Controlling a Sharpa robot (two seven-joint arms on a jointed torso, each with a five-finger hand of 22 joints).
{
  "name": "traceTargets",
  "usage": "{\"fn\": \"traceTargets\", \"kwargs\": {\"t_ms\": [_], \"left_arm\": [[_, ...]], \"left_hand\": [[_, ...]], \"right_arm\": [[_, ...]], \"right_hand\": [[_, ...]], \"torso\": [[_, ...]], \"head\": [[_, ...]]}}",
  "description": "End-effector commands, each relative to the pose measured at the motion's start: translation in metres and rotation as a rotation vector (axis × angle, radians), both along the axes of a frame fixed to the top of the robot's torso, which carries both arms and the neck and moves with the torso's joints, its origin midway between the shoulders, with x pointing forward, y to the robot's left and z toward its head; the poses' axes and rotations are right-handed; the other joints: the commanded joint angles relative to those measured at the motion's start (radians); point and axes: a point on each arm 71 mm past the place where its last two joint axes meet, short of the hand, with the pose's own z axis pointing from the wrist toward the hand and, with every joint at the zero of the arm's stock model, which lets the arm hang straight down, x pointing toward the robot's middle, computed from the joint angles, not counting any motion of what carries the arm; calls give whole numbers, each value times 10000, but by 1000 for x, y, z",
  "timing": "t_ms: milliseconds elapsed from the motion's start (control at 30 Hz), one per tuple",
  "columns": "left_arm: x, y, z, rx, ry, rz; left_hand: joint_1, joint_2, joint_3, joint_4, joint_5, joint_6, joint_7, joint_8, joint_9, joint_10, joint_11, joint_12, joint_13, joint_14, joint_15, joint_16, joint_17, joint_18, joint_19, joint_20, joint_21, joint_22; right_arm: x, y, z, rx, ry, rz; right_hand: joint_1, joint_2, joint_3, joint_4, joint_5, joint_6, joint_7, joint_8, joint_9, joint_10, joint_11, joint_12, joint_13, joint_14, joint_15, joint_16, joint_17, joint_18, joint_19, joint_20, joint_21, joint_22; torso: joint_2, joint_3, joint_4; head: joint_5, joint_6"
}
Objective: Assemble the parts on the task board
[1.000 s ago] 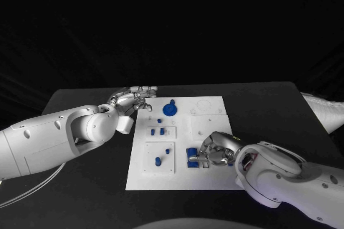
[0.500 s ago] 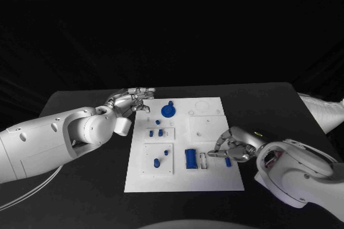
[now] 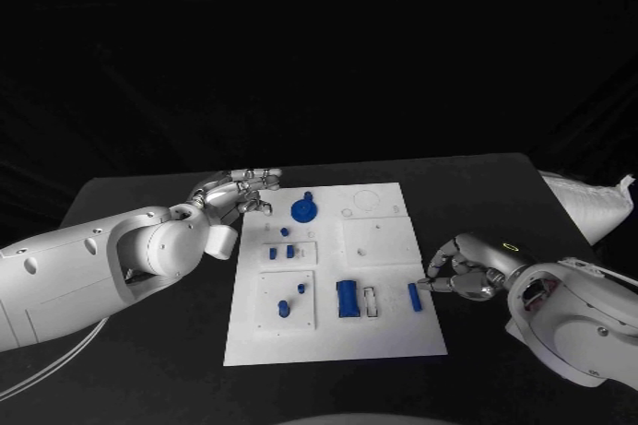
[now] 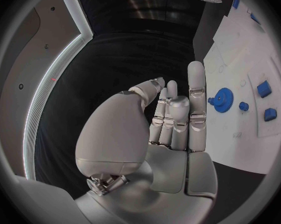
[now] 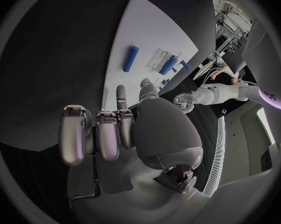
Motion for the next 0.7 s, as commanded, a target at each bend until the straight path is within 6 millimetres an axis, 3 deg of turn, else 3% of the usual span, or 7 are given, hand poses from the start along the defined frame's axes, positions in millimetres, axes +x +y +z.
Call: {"fn": "traceTargets", "kwargs": {"t_ms": [33,367,700], "left_arm": [[-1,-3,1,-93,-88,-178],[-1,-3,1,-103,-88,-195],[-1,-2,1,-93,-79,-181]], "left_hand": [[-59,20,19,-25,-12,-49,-18,33,-2,-86,-4,35,-9,-50,1,-38,-9,177,-74,8,31,8],[-59,20,19,-25,-12,-49,-18,33,-2,-86,-4,35,-9,-50,1,-38,-9,177,-74,8,31,8],[-59,20,19,-25,-12,-49,-18,33,-2,-86,-4,35,-9,-50,1,-38,-9,177,-74,8,31,8]], "right_arm": [[0,1,-4,-1028,-135,359],[2,14,-20,-1275,-22,683],[2,22,-29,-1778,252,1094]], "right_hand": [[50,31,-12,-10,57,64,12,-47,-13,581,52,-10,1832,886,46,56,1829,-60,209,62,23,49],[41,23,-24,-1,50,81,11,-63,-25,569,50,-39,1814,880,45,41,1799,-53,198,64,3,18],[189,97,39,-57,-2,297,-45,-92,-58,584,9,-12,1840,890,18,68,1855,-61,210,54,34,71]], "torso": [[2,6,15],[0,-1,38],[3,-7,4]], "head": [[-24,-6],[49,-98],[111,-146]]}}
